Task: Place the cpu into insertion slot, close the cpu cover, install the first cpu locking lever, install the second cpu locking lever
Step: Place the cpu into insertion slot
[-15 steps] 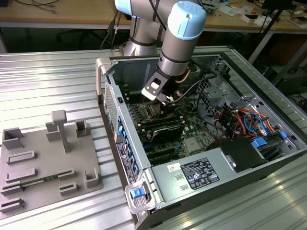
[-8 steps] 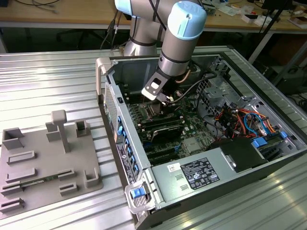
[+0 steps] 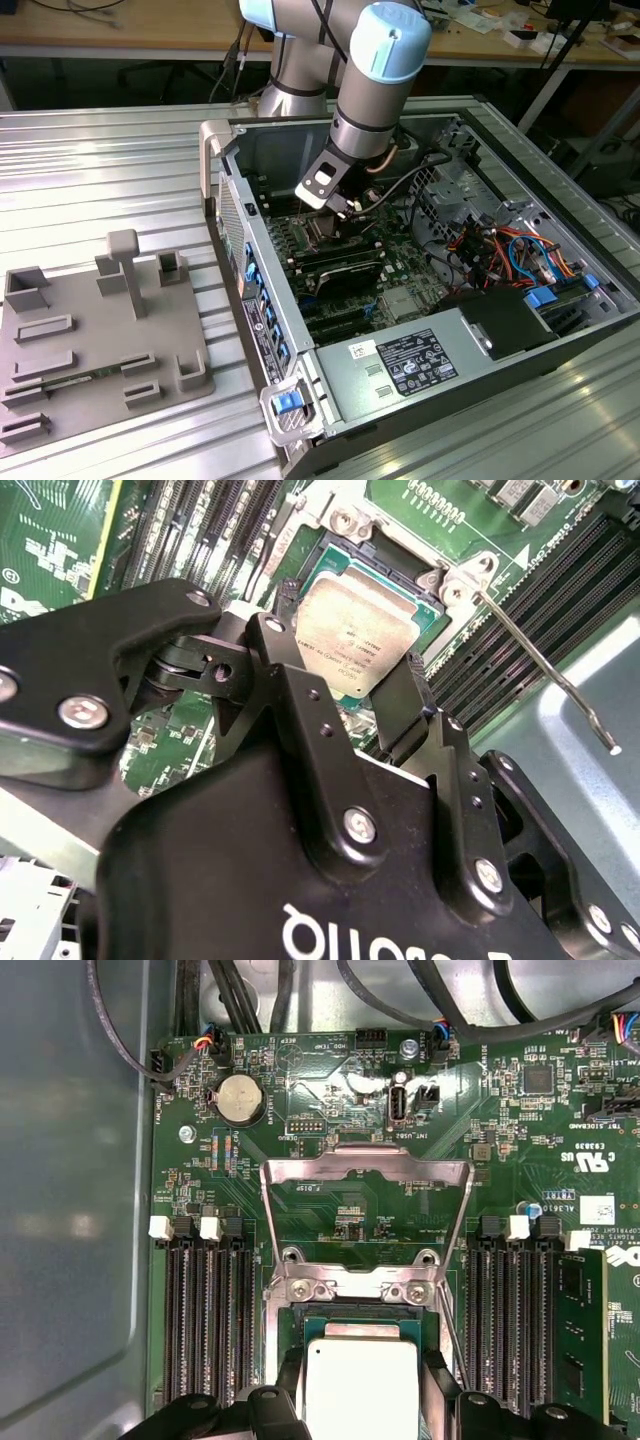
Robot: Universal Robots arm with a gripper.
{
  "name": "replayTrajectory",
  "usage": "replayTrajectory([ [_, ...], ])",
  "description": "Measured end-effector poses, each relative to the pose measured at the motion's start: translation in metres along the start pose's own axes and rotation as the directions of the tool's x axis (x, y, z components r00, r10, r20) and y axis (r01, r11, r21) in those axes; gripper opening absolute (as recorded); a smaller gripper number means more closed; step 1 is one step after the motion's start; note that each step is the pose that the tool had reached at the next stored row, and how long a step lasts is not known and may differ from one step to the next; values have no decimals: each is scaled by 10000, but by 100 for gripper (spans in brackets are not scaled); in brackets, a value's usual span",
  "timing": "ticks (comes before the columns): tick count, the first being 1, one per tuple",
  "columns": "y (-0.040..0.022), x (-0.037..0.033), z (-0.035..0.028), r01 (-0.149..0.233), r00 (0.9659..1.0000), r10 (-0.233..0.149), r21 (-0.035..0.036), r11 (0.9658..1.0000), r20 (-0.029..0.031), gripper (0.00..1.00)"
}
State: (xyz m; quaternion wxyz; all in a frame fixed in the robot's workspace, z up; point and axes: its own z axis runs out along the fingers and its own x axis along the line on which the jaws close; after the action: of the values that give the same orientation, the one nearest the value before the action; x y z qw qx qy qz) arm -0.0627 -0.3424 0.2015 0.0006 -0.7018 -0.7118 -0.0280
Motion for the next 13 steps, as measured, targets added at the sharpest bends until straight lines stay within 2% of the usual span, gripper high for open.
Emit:
replayTrajectory([
  [6,0,-1,9,-212,9998,212,-7,9998,9,55],
  [13,-1,-1,15,-128,9999,128,-4,9999,3,55],
])
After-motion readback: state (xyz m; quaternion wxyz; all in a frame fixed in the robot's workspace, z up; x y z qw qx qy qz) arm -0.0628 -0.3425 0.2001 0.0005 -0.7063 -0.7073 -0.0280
